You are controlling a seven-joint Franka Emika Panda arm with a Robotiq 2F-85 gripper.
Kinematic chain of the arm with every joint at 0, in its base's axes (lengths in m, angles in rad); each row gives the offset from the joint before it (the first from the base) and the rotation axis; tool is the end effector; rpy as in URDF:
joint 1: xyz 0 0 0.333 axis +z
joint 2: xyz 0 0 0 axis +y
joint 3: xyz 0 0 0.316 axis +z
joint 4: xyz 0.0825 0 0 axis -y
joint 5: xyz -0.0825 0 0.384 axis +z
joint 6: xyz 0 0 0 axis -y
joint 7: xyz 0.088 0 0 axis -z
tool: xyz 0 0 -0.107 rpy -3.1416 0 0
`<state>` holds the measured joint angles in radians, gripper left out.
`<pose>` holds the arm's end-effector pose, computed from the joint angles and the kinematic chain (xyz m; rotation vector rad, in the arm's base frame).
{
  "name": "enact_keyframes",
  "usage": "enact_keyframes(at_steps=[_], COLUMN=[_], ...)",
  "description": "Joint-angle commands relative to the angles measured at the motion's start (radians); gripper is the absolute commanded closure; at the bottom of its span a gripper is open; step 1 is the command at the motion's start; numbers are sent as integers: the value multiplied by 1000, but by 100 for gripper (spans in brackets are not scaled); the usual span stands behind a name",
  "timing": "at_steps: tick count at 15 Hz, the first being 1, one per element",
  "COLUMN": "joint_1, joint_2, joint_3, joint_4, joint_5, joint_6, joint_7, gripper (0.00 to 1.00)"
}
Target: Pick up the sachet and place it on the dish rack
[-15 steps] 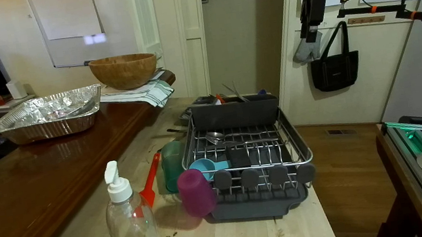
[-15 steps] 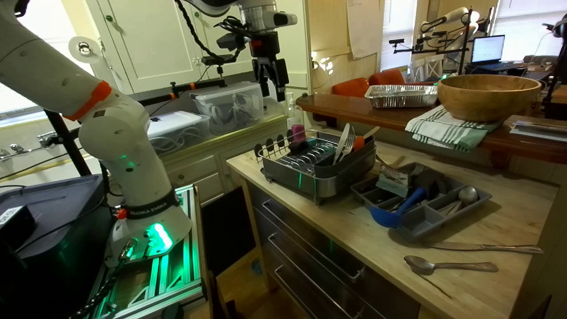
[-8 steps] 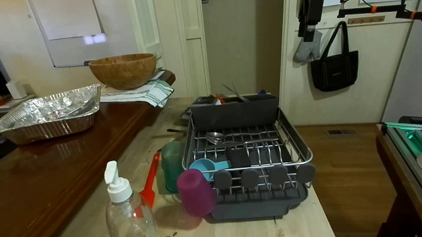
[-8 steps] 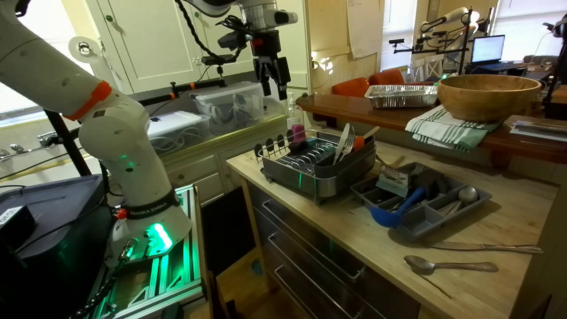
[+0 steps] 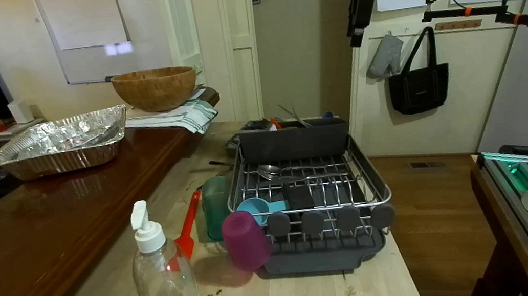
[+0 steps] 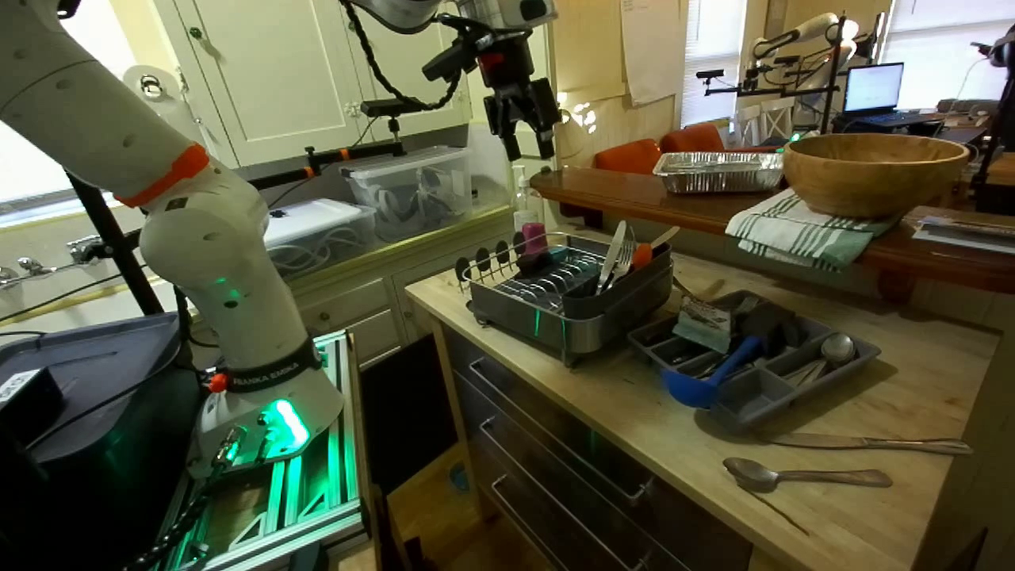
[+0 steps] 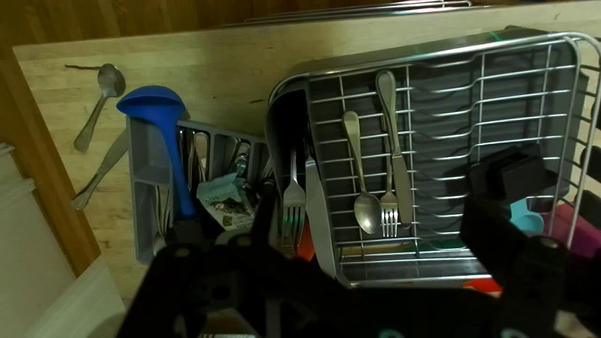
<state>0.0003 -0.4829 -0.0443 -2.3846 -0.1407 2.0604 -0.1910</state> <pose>0.4196 -0.0275 0.5128 2.9916 0.3104 0.2188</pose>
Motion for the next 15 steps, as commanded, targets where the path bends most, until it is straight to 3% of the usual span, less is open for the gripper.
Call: enact_keyframes(at_steps=[1, 2, 3, 15], joint_1=[-10, -9, -7, -9], joint_2=[134, 152, 85, 282], joint_3=[-9, -11, -6, 1], joint_4=[99, 112, 58, 158], joint_5=[17, 20, 6, 49], joint_6=[-24, -31, -4, 19], joint_7=[27, 24, 12, 72], gripper=[0, 0, 0, 0])
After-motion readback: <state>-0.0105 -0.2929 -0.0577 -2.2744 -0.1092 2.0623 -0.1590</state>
